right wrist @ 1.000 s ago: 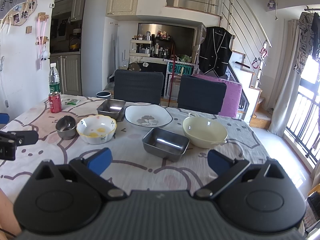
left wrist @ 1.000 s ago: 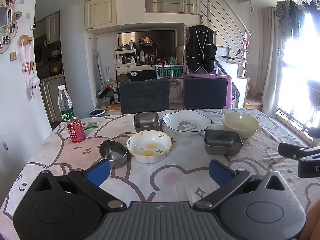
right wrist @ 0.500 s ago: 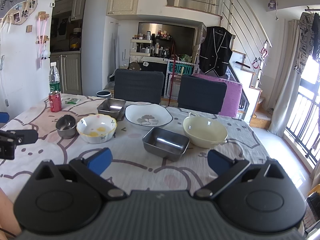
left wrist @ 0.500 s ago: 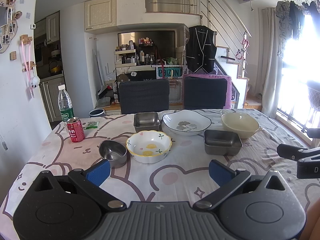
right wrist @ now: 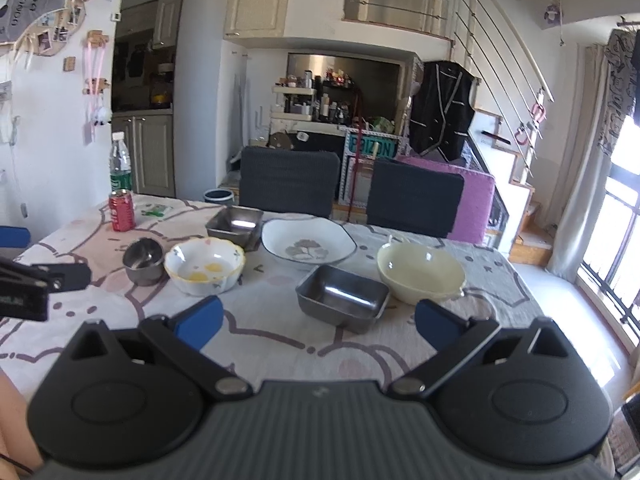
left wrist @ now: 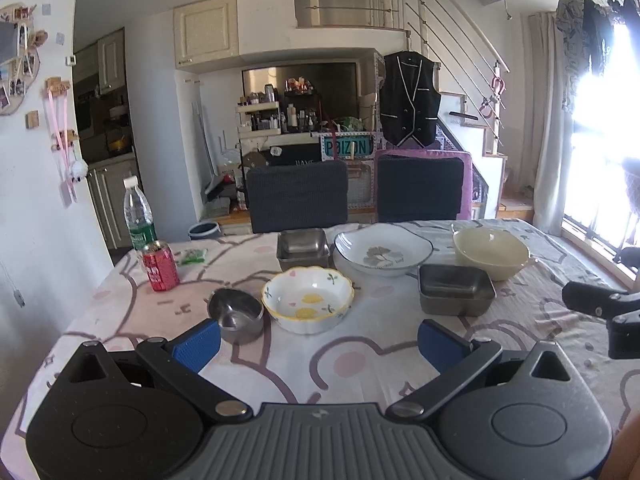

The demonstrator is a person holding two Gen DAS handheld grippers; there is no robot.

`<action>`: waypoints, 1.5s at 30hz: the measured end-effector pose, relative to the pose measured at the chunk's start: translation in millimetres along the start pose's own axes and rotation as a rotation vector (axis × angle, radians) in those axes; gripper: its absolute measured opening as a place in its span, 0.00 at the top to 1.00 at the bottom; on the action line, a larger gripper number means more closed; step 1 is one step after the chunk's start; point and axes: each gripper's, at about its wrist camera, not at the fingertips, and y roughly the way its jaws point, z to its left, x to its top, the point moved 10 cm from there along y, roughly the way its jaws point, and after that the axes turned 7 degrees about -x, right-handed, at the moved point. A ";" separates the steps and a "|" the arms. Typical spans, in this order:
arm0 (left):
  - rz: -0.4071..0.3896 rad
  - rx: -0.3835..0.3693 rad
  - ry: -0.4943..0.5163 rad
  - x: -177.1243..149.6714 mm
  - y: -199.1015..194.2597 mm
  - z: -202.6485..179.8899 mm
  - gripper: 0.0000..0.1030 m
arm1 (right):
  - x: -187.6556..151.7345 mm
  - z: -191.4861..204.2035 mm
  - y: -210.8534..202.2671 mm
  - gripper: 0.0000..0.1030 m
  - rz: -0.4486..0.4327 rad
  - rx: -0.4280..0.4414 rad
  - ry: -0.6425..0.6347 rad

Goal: Organize plates and bowls
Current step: 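Move the left tool to the white ginkgo plate rim and close on it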

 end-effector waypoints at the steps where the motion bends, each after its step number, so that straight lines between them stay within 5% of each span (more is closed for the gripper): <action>1: -0.008 0.006 0.003 4.2 -2.6 0.8 0.00 | 2.8 -0.1 -0.7 0.00 -0.008 0.003 -0.004; 11: -0.074 -0.007 -0.049 56.9 -14.4 6.3 0.00 | 56.7 -11.3 -7.8 0.00 -0.094 0.020 -0.002; 21: 0.006 0.048 -0.218 92.8 25.7 43.2 0.00 | 109.0 -27.5 19.5 0.00 -0.101 0.066 0.007; 29: 0.082 0.083 -0.242 114.6 110.7 54.8 0.00 | 139.3 -46.5 107.2 0.00 -0.054 0.091 0.009; 45: 0.182 -0.051 -0.279 116.0 288.3 30.4 0.00 | 150.9 -65.6 316.3 0.00 0.101 0.057 -0.027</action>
